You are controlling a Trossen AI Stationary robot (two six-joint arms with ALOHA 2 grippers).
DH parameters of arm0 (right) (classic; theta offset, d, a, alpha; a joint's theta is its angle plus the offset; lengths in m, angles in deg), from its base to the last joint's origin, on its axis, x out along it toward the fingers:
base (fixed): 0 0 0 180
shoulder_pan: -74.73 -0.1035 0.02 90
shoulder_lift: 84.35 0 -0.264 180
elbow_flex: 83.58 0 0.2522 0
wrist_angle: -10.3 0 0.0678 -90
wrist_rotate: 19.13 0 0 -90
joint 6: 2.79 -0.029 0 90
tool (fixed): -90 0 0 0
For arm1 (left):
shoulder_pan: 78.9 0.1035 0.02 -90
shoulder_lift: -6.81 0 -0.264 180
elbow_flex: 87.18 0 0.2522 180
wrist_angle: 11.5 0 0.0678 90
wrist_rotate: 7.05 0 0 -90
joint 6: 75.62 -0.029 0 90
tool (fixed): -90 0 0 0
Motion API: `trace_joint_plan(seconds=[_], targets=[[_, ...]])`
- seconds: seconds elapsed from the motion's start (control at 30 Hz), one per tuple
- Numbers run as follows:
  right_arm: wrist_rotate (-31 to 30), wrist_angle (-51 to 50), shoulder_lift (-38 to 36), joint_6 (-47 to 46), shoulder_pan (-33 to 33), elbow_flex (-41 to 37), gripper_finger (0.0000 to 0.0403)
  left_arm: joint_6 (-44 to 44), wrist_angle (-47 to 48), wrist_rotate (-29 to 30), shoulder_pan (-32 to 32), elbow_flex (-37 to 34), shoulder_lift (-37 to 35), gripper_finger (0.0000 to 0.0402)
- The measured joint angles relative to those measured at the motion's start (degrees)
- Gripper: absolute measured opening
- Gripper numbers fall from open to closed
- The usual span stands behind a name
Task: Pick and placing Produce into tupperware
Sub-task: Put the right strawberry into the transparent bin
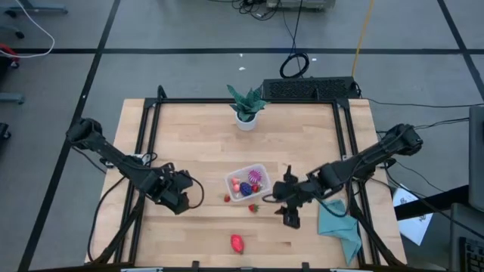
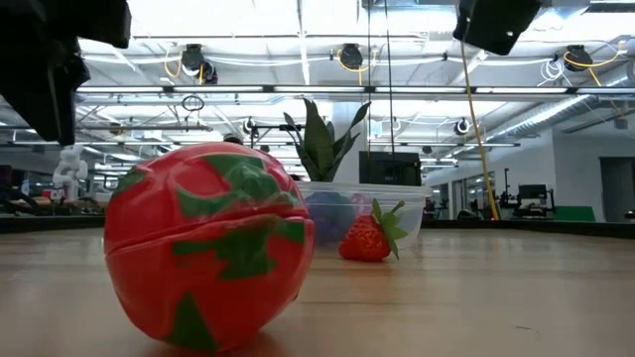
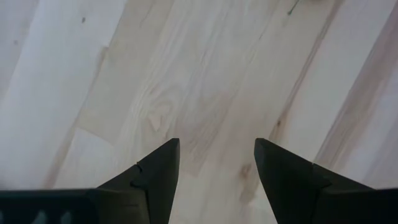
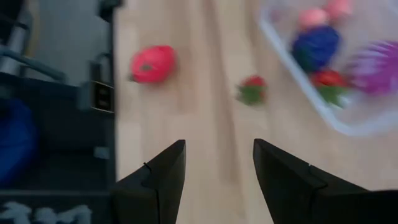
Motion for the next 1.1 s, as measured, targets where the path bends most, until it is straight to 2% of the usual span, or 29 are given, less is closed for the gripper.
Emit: trace_joint_plan(seconds=[0.2,0.27,0.37,0.6,0.7,0.9,1.1], targets=[[0.1,11.9,4.2,1.8,-3.0,-0.3,0.0180,-1.9,0.0,0.7,0.1,0.0,-0.1,0.0214],[0.5,13.1,5.9,2.7,-3.3,0.1,0.0180,-1.9,0.0,1.4,0.4,0.0,-0.1,0.0214],[1.4,8.0,9.2,3.1,-3.1,4.0,0.0179,-2.1,0.0,1.6,0.7,0.0,-0.1,0.0214],[1.4,-16.5,19.3,5.3,-1.9,19.6,0.0153,-2.2,0.0,1.6,0.9,0.0,-0.1,0.0214],[1.5,-20.8,22.6,6.0,-1.1,23.5,0.0147,-2.0,-0.1,1.5,0.9,0.0,-0.1,0.0214],[7.3,-16.9,27.1,6.6,0.3,25.3,0.0146,-2.2,0.0,1.5,0.9,0.0,-0.1,0.0214],[8.8,-8.5,29.6,9.2,0.9,25.3,0.0146,-3.2,0.0,1.5,0.9,0.0,-0.1,0.0214]])
